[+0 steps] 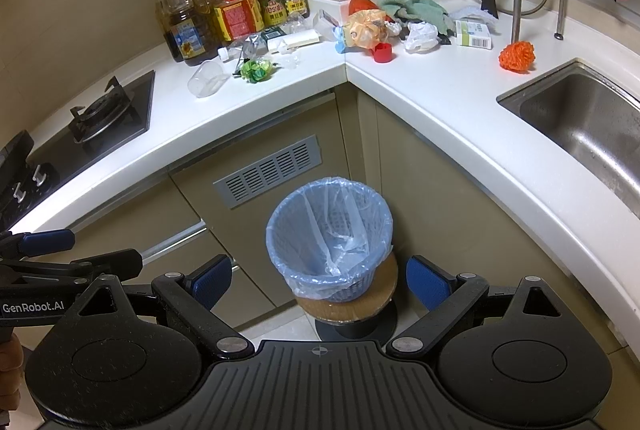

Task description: Collect trash

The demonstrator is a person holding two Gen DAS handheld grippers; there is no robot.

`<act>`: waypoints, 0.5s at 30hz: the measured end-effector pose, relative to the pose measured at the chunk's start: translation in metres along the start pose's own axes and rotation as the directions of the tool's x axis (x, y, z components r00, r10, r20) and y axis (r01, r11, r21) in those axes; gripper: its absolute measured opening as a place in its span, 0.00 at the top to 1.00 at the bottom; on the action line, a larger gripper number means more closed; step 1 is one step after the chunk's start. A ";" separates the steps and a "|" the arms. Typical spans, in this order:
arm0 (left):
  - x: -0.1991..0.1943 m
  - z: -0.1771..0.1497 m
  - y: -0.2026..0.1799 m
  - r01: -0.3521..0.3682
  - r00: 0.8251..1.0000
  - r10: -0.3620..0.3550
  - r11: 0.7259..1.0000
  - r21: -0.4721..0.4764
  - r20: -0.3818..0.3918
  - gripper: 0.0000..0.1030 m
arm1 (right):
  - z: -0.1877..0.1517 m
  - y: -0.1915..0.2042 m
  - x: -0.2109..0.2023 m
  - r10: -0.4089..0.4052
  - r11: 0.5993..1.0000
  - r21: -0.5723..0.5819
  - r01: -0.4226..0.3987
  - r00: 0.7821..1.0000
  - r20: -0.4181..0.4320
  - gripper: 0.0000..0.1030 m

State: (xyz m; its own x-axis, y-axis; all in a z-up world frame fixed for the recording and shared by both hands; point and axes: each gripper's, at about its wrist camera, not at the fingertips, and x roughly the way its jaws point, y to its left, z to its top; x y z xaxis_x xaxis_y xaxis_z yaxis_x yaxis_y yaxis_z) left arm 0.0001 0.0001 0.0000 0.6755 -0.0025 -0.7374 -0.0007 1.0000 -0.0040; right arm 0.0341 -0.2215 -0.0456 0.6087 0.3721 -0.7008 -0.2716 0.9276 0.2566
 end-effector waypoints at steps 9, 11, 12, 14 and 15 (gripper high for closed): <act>0.000 0.000 0.000 0.001 1.000 -0.001 1.000 0.000 0.001 0.03 | 0.002 -0.001 -0.001 0.000 1.000 0.000 0.000 1.000 0.002 0.09; 0.000 0.000 0.000 0.000 1.000 0.000 1.000 0.001 0.002 0.03 | 0.003 -0.002 -0.002 0.000 1.000 0.000 0.000 1.000 0.002 0.09; 0.000 0.000 0.000 0.001 1.000 -0.001 1.000 0.001 0.002 0.03 | 0.003 -0.001 -0.001 0.000 1.000 0.000 0.000 1.000 0.002 0.09; 0.000 0.000 0.000 0.001 1.000 -0.001 1.000 0.001 0.002 0.03 | 0.004 -0.001 -0.001 0.000 1.000 0.001 0.000 1.000 0.003 0.09; 0.000 0.000 0.000 0.001 1.000 -0.001 1.000 0.001 0.002 0.03 | 0.006 -0.002 -0.003 0.000 1.000 0.001 0.000 1.000 0.003 0.09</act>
State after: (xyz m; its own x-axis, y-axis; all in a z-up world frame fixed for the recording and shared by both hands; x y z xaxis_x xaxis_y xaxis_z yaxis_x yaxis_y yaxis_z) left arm 0.0006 -0.0003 0.0000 0.6770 -0.0037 -0.7359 0.0012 1.0000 -0.0040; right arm 0.0371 -0.2239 -0.0403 0.6112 0.3722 -0.6985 -0.2710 0.9276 0.2571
